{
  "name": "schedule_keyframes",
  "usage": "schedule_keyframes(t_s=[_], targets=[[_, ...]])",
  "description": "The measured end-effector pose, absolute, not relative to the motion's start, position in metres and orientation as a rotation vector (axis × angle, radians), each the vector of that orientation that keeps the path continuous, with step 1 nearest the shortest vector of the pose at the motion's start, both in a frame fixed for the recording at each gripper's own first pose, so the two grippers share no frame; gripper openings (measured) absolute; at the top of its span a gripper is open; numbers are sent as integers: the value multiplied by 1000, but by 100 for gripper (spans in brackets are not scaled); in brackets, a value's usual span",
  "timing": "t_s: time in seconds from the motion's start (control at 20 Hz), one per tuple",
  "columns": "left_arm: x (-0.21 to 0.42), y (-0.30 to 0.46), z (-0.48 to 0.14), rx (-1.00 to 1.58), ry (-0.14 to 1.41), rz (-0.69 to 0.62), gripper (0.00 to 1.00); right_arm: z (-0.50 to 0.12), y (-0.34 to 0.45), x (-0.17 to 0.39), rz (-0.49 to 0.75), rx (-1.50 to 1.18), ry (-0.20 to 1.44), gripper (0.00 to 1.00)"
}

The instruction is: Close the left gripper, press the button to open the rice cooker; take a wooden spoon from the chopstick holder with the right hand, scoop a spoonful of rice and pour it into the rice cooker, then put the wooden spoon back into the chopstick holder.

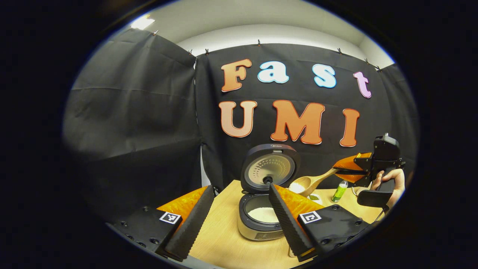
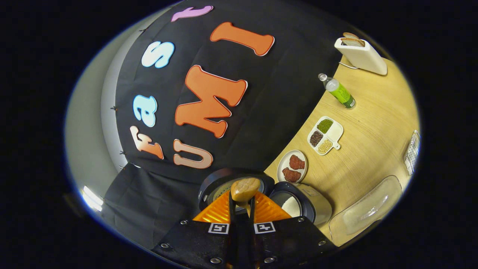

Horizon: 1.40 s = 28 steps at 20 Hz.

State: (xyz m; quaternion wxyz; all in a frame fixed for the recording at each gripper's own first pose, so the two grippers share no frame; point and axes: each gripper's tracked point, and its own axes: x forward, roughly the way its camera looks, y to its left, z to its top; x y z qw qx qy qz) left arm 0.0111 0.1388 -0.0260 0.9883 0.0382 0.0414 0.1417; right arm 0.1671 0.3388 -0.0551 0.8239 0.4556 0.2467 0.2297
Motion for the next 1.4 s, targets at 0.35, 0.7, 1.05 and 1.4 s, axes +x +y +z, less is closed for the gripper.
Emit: schedule_keyframes(t_s=[0.35,0.7,1.05,1.4], targets=[[11,147,-26,80,84,296,98,-52,357,170,503,823,468,10],[13,148,-20,87,77,295,98,-46,366,167,521,690,407,10],[12,149,-20,95,77,291,98,-45,377,163,539,537,363,10],[13,155,-22,100,80,297,98,-48,393,155,564,327,299,10]])
